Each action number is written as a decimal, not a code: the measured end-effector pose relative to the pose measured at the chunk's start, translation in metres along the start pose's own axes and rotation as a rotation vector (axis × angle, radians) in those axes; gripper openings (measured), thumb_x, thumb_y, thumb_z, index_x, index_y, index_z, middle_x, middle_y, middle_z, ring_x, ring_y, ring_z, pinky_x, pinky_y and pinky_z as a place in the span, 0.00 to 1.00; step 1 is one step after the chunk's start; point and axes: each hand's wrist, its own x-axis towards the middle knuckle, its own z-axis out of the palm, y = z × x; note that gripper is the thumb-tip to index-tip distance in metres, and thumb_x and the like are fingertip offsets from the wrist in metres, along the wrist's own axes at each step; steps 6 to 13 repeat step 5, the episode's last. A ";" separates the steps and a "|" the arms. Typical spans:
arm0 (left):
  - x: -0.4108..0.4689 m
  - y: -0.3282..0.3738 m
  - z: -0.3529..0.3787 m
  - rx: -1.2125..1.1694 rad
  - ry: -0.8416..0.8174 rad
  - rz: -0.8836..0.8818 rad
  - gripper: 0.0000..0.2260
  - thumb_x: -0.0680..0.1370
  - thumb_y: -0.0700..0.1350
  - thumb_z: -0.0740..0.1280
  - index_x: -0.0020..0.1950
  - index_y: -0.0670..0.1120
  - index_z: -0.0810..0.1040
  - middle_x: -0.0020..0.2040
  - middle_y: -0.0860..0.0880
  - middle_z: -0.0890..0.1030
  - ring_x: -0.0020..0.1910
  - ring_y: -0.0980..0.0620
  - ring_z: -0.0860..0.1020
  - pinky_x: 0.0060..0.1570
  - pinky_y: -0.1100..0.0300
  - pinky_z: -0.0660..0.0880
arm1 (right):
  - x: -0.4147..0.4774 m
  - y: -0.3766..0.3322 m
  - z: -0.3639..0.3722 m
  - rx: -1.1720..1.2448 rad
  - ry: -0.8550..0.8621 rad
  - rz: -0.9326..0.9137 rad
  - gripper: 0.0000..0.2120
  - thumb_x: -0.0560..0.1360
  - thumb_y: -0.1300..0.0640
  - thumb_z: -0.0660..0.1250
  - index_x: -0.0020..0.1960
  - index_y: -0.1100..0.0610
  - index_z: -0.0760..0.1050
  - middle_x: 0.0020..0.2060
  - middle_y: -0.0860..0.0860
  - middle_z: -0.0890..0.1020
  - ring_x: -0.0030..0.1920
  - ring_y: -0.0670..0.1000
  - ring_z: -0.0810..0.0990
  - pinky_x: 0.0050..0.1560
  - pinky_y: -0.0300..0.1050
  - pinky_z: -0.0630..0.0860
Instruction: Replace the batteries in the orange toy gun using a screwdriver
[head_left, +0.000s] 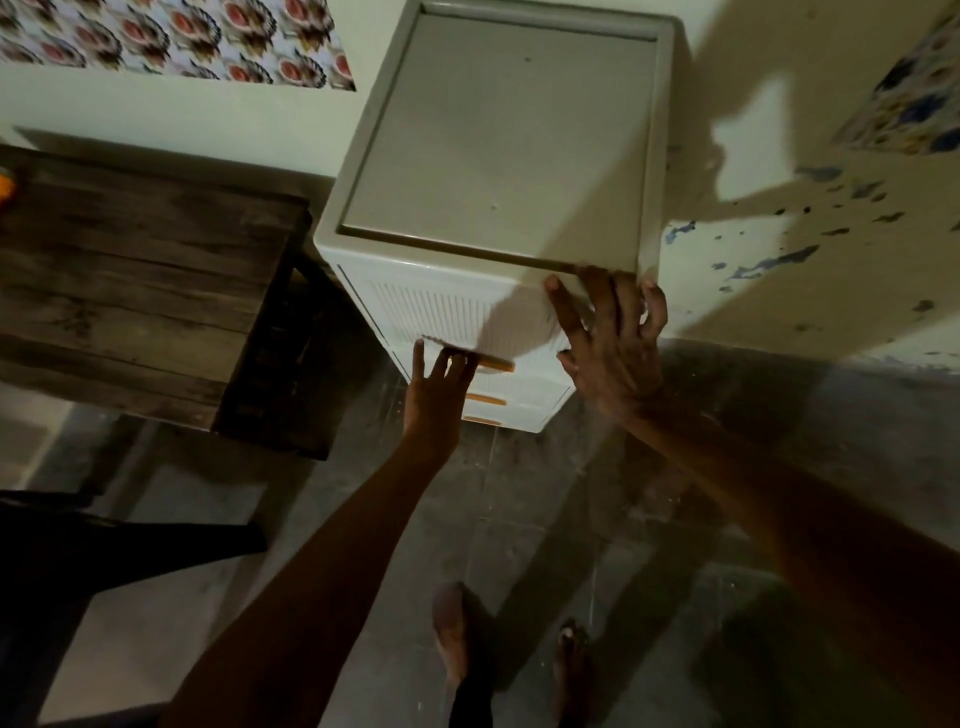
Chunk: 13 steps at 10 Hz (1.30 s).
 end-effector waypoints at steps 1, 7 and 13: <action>0.000 0.003 -0.005 0.067 -0.015 -0.040 0.49 0.73 0.53 0.69 0.77 0.43 0.34 0.79 0.43 0.42 0.78 0.45 0.43 0.72 0.36 0.36 | 0.000 0.013 0.011 -0.095 0.105 -0.110 0.29 0.77 0.53 0.65 0.75 0.44 0.59 0.71 0.56 0.64 0.71 0.59 0.63 0.69 0.60 0.58; -0.044 -0.021 -0.061 -1.129 0.290 -0.236 0.16 0.77 0.45 0.67 0.65 0.45 0.74 0.56 0.47 0.80 0.54 0.51 0.79 0.58 0.52 0.77 | 0.011 0.004 -0.068 0.392 -0.205 0.098 0.41 0.70 0.48 0.73 0.76 0.52 0.57 0.74 0.60 0.59 0.73 0.61 0.59 0.73 0.59 0.60; -0.044 -0.021 -0.061 -1.129 0.290 -0.236 0.16 0.77 0.45 0.67 0.65 0.45 0.74 0.56 0.47 0.80 0.54 0.51 0.79 0.58 0.52 0.77 | 0.011 0.004 -0.068 0.392 -0.205 0.098 0.41 0.70 0.48 0.73 0.76 0.52 0.57 0.74 0.60 0.59 0.73 0.61 0.59 0.73 0.59 0.60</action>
